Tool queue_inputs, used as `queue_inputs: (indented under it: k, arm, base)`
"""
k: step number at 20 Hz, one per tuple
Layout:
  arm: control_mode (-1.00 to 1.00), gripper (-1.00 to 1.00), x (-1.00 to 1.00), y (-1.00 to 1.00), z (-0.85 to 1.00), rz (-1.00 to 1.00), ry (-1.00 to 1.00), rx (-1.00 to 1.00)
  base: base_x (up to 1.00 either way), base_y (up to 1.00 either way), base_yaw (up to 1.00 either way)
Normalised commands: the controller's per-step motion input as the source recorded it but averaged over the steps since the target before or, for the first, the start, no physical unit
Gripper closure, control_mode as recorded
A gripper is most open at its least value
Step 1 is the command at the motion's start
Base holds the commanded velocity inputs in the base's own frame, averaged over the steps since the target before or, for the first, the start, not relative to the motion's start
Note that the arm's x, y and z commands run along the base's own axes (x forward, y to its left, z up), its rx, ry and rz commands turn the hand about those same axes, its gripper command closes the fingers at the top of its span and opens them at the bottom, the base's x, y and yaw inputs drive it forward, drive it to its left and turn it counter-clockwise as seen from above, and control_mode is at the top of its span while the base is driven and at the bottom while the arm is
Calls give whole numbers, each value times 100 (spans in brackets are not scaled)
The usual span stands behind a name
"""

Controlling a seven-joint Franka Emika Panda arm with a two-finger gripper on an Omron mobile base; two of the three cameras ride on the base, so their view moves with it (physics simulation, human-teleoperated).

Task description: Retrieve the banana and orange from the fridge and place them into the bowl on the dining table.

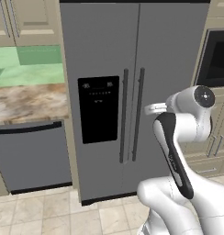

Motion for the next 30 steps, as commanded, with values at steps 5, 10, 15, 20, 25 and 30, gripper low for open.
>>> queue_inputs:
  k: [5, 10, 15, 20, 25, 30]
  arm:
    - [-100, -100, 0, -11, 0, -6, 0, 0]
    - [-100, -100, 0, -14, 0, -7, 0, 0]
    - [-100, -100, 0, -19, 0, -7, 0, 0]
    - [-100, -100, 0, -22, 0, -8, 0, 0]
    - [-100, -100, 0, -5, 0, -2, 0, 0]
    - [-100, -100, 10, 0, 0, 0, 0, 0]
  base:
    - [0, 0, 0]
    - [0, 0, 0]
    - [0, 0, 0]
    - [0, 0, 0]
    - [0, 0, 0]
    - [0, 0, 0]
